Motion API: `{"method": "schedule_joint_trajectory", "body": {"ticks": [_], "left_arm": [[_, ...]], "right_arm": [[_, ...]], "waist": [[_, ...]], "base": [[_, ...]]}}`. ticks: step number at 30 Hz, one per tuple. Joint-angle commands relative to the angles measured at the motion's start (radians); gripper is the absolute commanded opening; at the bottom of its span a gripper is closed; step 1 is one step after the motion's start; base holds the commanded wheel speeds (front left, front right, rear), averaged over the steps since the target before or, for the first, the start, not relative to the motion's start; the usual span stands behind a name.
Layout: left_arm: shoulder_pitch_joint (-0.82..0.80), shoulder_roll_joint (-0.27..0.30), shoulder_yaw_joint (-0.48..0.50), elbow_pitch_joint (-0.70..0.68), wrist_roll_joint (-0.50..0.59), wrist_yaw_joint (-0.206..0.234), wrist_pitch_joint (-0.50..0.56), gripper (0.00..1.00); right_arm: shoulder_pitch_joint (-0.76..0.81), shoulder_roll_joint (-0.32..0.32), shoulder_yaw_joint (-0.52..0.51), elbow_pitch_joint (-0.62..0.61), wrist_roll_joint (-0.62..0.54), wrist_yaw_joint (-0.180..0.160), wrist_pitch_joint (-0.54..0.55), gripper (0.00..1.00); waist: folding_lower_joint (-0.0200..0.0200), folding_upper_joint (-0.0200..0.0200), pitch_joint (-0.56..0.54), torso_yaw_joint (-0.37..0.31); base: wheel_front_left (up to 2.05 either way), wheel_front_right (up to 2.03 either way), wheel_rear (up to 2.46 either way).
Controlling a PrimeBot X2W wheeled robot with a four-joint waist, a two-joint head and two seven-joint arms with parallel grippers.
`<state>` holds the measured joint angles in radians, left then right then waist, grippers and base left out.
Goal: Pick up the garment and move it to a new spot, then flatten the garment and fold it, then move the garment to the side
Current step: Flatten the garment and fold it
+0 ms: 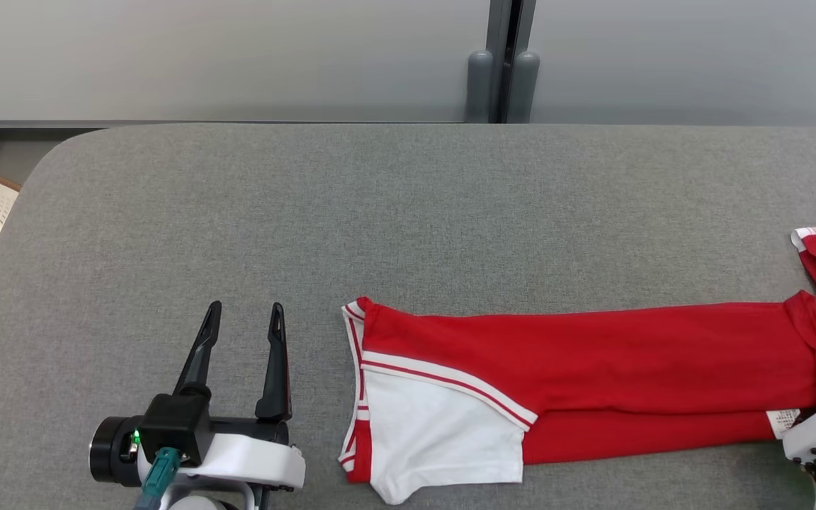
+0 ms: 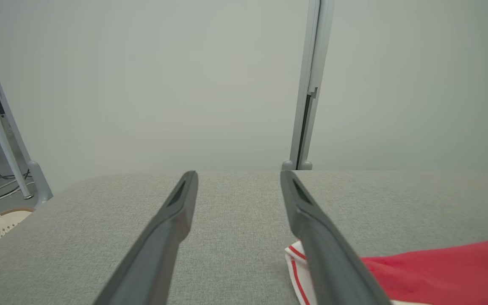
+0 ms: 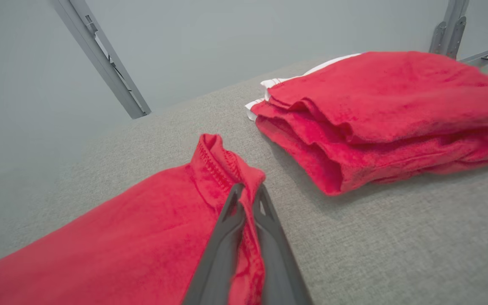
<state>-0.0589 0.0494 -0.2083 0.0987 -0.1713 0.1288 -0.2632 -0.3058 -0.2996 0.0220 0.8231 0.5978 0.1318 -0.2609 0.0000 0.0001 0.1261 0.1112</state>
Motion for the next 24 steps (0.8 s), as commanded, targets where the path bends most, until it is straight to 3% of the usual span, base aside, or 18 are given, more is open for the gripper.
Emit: {"method": "schedule_joint_trajectory", "body": {"ticks": [1, 7, 14, 24], "left_arm": [[0.008, 0.003, 0.004, -0.001, -0.008, -0.001, -0.001, 1.00], [0.017, 0.003, 0.010, 0.004, -0.015, -0.005, -0.001, 1.00], [0.037, 0.003, 0.023, 0.009, -0.028, -0.013, -0.001, 1.00], [0.047, 0.004, 0.012, 0.009, -0.049, -0.018, -0.001, 1.00]], "right_arm": [[0.007, 0.004, -0.022, -0.002, -0.036, -0.002, -0.005, 0.00], [0.009, 0.022, -0.026, -0.041, -0.063, -0.002, -0.005, 0.00], [-0.014, 0.075, 0.019, -0.177, 0.010, -0.001, 0.026, 0.00], [0.047, 0.222, 0.217, -0.481, 0.066, -0.001, 0.201, 0.00]], "waist": [[0.0000, -0.0001, -0.009, 0.000], [0.0000, -0.0001, -0.030, -0.003], [0.0000, -0.0001, -0.068, -0.008], [0.0000, -0.0001, -0.083, 0.031]], "base": [[0.00, 0.00, 0.00], [0.00, 0.00, 0.00], [0.00, 0.00, 0.00], [0.00, 0.00, 0.00]]}}
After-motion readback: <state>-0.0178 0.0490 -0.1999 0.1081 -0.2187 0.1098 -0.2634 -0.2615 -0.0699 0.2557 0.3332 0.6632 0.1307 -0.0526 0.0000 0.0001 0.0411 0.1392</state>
